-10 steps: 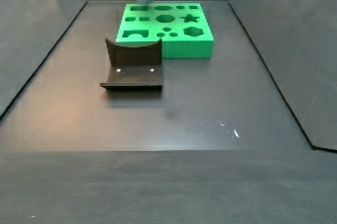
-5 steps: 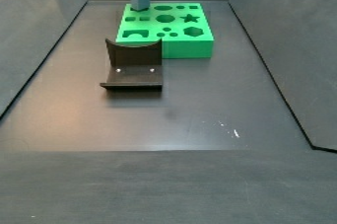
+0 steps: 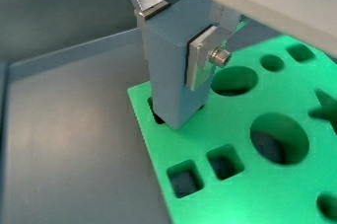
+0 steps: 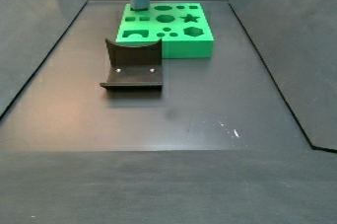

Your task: Insert the rectangle object.

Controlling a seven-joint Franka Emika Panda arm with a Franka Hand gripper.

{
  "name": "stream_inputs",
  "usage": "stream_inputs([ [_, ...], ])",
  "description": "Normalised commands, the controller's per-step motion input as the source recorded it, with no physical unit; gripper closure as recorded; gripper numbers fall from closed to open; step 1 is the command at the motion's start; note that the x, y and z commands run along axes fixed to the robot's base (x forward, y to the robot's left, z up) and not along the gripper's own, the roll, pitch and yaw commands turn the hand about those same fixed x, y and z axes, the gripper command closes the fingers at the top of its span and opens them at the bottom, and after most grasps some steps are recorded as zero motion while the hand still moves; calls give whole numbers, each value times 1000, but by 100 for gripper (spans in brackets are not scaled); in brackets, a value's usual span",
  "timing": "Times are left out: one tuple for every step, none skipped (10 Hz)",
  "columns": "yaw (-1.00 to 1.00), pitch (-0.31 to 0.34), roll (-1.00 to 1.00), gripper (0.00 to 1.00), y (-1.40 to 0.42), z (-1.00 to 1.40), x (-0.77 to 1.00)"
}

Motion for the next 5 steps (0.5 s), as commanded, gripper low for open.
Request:
stream_inputs([
  [-1000,-24,10,100,0,0,0],
  [-1000,-21,0,100,0,-49,0],
  [-1000,-17,19,100,0,-169,63],
  [-671,0,0,100,-103,-211,380],
  [-117,17,0,100,0,-74,91],
])
